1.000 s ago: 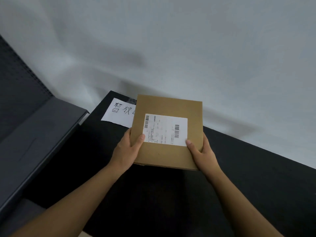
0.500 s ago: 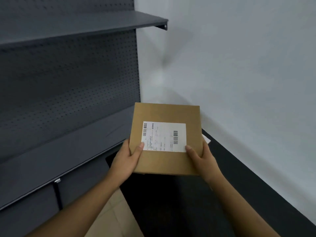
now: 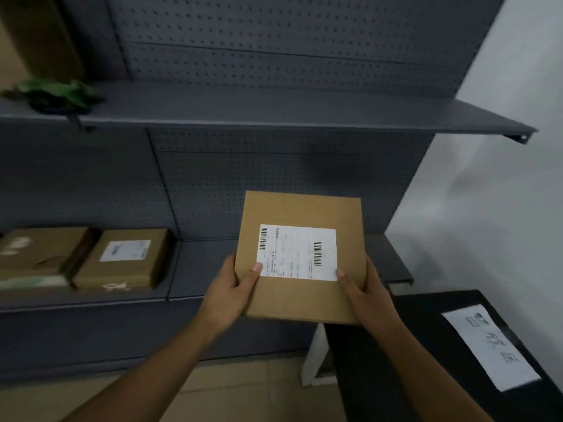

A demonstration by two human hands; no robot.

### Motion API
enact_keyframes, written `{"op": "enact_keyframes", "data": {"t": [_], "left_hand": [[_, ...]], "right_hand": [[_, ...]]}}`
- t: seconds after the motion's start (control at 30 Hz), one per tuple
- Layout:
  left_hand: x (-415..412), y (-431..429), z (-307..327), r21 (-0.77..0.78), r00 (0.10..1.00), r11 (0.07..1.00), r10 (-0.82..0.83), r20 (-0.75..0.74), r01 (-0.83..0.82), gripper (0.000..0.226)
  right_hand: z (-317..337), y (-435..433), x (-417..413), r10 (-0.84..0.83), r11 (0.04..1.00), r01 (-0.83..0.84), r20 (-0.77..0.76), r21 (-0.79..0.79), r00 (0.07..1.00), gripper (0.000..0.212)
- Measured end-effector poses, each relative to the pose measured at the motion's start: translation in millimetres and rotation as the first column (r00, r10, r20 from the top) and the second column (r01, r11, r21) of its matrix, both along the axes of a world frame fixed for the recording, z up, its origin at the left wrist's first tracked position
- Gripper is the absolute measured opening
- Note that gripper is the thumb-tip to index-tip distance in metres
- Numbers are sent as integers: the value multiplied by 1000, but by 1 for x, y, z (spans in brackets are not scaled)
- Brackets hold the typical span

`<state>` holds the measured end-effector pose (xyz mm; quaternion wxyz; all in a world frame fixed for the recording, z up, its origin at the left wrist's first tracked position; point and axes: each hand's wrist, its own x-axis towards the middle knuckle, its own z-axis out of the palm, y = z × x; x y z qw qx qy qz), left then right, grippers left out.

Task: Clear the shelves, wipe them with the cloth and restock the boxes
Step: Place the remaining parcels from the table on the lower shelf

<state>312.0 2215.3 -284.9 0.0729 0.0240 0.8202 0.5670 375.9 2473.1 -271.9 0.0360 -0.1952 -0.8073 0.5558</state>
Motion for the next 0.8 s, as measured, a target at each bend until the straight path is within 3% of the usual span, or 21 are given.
{"op": "enact_keyframes", "data": {"t": [0.3, 0.43, 0.8], "left_hand": [[9, -233, 21, 30, 946, 947, 321, -45, -320, 41], [32, -320, 29, 5, 901, 902, 431, -44, -431, 61], [116, -483, 41, 19, 634, 636, 771, -62, -771, 62]], "right_hand": [[18, -223, -75, 310, 949, -315, -115, -27, 944, 60], [22, -315, -95, 436, 898, -440, -128, 2, 891, 63], [31, -527, -114, 752, 652, -756, -178, 58, 635, 55]]}}
